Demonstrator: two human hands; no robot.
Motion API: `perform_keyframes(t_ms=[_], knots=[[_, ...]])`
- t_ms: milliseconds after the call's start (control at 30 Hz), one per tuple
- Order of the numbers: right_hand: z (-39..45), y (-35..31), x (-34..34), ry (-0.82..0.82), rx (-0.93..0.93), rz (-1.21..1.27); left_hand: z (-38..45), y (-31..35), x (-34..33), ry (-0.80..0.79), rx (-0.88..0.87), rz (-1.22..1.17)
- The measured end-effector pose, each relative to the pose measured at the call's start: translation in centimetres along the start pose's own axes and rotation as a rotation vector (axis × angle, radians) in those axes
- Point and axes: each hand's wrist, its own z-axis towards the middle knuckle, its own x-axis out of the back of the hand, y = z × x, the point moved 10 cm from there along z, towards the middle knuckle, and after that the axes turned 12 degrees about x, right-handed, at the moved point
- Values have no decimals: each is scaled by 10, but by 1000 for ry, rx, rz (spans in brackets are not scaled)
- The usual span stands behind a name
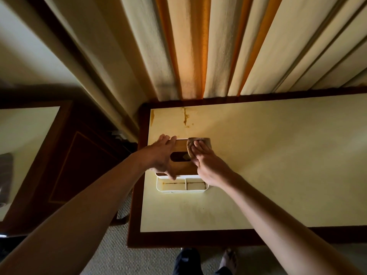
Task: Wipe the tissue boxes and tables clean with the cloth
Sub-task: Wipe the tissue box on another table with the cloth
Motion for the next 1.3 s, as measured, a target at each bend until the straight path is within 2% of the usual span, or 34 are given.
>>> perform_keyframes(t_ms=[100,233,433,533,600,733,800,1000,1167,1300], knots=[[-3,-1,3,16,-4,10,-3,1,2,-14,4,1],[-33,-17,-8,61,90,7,-6,2,3,-13,11,-9],[-58,-15,-29,60,56,126,-8,5,6,1,7,-11],[-57,-14,-14,61,37,251,-7,3,4,13,0,10],[-64,-11,6,138,-16,404,-8,0,3,32,10,34],[-81,17,46,467,-174,627,-15,-10,2,91,112,9],[-83,32,52,539,-229,695,-20,-18,2,121,184,-25],[-91,58,58,595,-396,653,-40,-33,-5,173,431,-215],[-90,67,35,589,-486,804,-61,-14,-6,231,548,-326],[-87,56,41,565,-428,744,-64,3,-11,254,585,-377]])
